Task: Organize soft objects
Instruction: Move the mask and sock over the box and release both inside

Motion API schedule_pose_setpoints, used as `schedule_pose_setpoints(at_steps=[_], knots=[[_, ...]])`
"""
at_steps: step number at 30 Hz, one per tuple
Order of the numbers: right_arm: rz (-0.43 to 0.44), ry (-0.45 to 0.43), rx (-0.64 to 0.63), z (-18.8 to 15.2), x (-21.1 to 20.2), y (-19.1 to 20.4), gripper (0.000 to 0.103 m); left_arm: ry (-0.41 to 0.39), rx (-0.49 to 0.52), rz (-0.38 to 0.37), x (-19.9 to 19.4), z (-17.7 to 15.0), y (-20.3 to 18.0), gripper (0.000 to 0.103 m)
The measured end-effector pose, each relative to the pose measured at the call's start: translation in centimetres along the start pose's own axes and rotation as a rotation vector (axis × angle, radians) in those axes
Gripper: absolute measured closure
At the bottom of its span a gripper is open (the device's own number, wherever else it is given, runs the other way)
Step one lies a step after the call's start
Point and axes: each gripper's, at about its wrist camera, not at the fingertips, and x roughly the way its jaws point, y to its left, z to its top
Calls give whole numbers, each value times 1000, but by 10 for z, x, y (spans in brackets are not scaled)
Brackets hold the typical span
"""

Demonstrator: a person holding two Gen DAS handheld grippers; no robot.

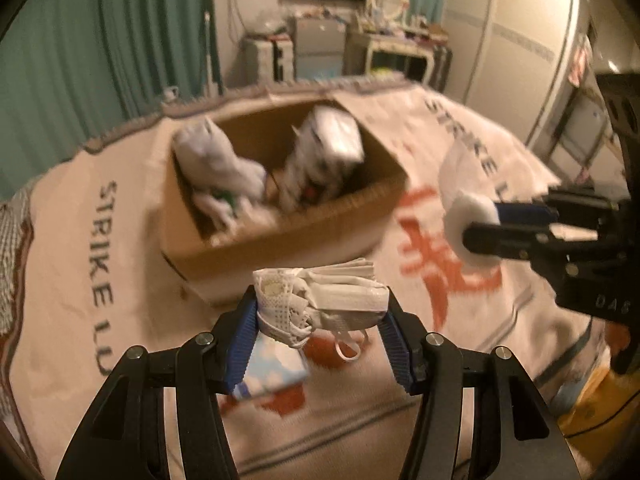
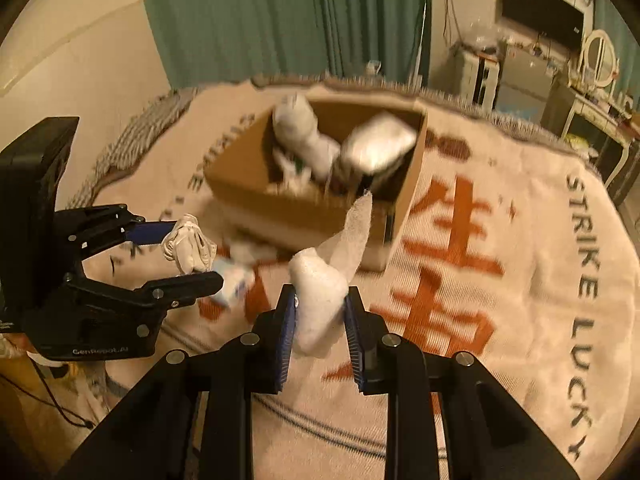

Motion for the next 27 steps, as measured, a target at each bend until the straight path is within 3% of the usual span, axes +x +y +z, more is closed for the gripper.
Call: schedule_pose_setpoints(at_steps=[8, 12, 21, 27], knots=[[-11, -70, -13, 48, 0, 6, 79, -36, -70, 73, 0, 34, 39, 47], [6, -72, -25, 68, 9, 11, 79, -25, -108, 64, 11, 46, 56, 47], [19, -50, -41, 100, 36, 14, 79, 0, -124, 41, 34, 62, 79, 47], [21, -19, -27, 107, 63, 9, 78, -20, -62, 48, 43, 70, 78, 46]])
